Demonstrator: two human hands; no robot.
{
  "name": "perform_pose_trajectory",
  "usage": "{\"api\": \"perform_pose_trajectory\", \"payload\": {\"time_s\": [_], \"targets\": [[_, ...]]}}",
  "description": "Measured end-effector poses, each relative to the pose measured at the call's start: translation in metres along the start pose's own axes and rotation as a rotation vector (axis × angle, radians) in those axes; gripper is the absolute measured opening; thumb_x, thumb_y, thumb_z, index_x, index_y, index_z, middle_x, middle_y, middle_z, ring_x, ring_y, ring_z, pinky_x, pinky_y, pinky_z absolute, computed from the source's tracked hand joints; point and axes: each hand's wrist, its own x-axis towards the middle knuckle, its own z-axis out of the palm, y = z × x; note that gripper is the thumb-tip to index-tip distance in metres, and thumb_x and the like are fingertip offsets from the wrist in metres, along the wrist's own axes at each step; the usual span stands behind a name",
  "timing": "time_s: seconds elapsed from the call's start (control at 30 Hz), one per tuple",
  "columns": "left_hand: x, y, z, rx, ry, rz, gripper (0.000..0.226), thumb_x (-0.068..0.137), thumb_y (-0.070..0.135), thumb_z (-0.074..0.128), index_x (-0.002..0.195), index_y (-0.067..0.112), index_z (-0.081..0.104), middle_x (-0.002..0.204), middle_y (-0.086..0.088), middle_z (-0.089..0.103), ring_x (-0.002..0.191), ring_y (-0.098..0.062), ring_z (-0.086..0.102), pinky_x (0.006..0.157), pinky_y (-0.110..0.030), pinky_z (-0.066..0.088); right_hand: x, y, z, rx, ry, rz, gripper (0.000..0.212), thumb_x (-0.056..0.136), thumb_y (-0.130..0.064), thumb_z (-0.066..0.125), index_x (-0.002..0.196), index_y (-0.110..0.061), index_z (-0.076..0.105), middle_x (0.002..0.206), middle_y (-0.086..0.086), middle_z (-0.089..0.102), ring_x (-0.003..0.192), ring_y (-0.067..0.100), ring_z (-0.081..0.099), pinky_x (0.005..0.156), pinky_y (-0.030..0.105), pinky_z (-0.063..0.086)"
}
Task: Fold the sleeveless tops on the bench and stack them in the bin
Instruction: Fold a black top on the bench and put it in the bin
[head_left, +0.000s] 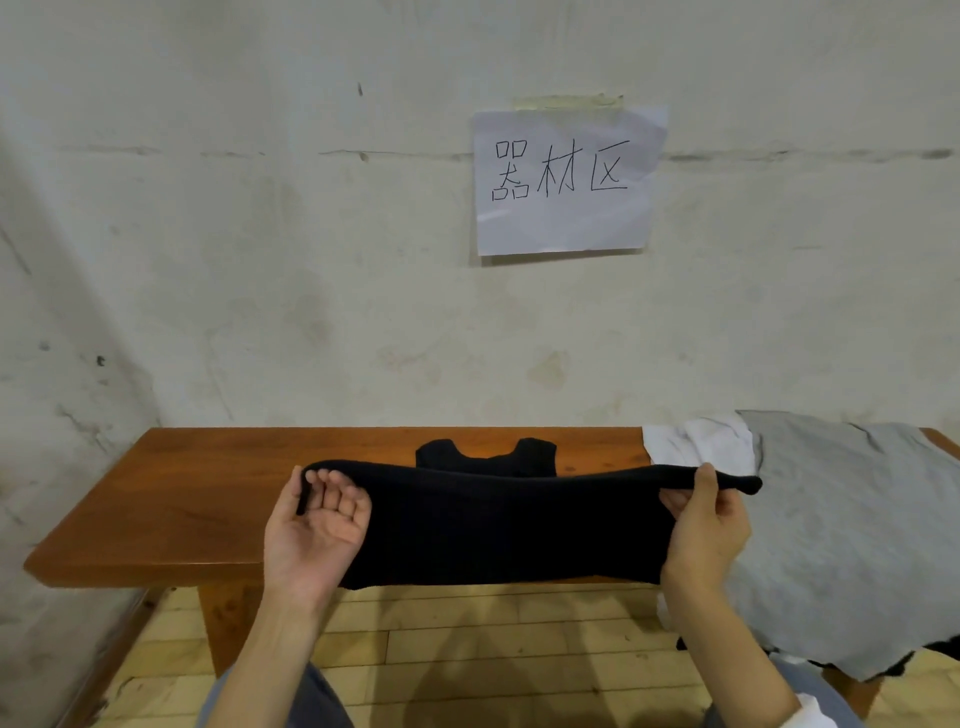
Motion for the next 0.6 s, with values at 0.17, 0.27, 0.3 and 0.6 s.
{"api": "perform_pose_trajectory", "payload": {"time_s": [0.17,0.27,0.3,0.6], "targets": [[0.057,0.003,0.011,0.046,0.007,0.035,0.035,0.048,0.012,0.089,0.078,0.014,0.070,0.082,0.005,0.066,0.075,-0.008,0.066,0.077,-0.023,0.047,0.034,0.008,0.049,-0.055,0.004,-0.045,0.031,0.098,-0.032,0.047,0.087,-0.007,0.060,0.075,0.001,0.065,0.071,0.012,0.063,0.070,0.025,0.050],[0.099,0.002,0.018,0.111,0.102,0.044,0.023,0.072,0.021,0.079,0.090,0.012,0.069,0.095,0.002,0.068,0.085,-0.013,0.068,0.081,-0.026,0.048,0.059,0.026,0.086,-0.090,-0.069,0.008,0.029,0.099,-0.033,0.043,0.083,-0.012,0.056,0.078,0.002,0.068,0.077,0.014,0.066,0.081,0.031,0.050],[0.113,-0.001,0.017,0.150,0.145,0.050,0.022,0.085,0.028,0.067,0.100,0.012,0.067,0.104,0.000,0.068,0.095,-0.016,0.066,0.085,-0.029,0.049,0.066,0.037,0.096,-0.109,-0.122,0.033,0.028,0.100,-0.033,0.041,0.090,-0.012,0.057,0.089,0.006,0.070,0.087,0.017,0.066,0.087,0.033,0.050],[0.159,-0.066,-0.055,2.256,-0.333,0.395,0.045,0.098,0.045,0.036,0.136,0.025,0.050,0.148,0.008,0.039,0.142,-0.011,0.024,0.119,-0.033,0.010,0.016,0.133,0.104,-1.049,-0.659,-0.283,0.059,0.100,-0.043,0.036,0.149,-0.014,0.025,0.158,0.005,0.018,0.147,0.021,0.010,0.119,0.038,0.011]]}}
